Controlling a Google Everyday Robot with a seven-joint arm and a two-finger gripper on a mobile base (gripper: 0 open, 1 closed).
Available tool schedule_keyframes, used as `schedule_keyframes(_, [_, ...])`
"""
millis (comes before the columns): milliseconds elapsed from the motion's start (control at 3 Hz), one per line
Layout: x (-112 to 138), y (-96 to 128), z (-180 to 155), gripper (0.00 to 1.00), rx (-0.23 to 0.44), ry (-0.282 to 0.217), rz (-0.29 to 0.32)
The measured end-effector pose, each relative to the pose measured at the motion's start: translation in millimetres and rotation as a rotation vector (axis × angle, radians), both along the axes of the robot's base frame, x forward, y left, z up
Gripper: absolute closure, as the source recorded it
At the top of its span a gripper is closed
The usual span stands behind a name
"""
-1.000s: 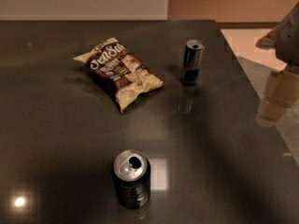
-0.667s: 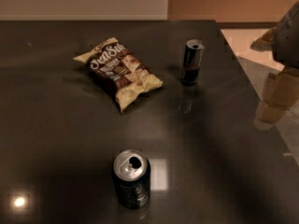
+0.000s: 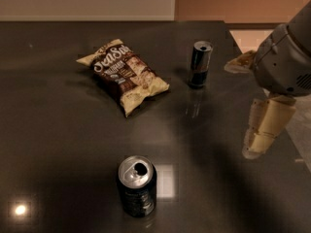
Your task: Pick pepsi can
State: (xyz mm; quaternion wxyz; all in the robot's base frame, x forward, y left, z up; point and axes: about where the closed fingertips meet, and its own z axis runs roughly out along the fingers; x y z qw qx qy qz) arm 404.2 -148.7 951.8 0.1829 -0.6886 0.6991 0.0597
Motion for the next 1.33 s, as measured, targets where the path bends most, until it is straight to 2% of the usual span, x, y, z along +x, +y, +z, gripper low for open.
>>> schedule_keyframes(667, [-38, 71, -31, 0.00, 0.133, 0.067, 0.198])
schedule_keyframes(1333, [-69, 126, -55, 0.00, 0.262, 0.127, 0.330])
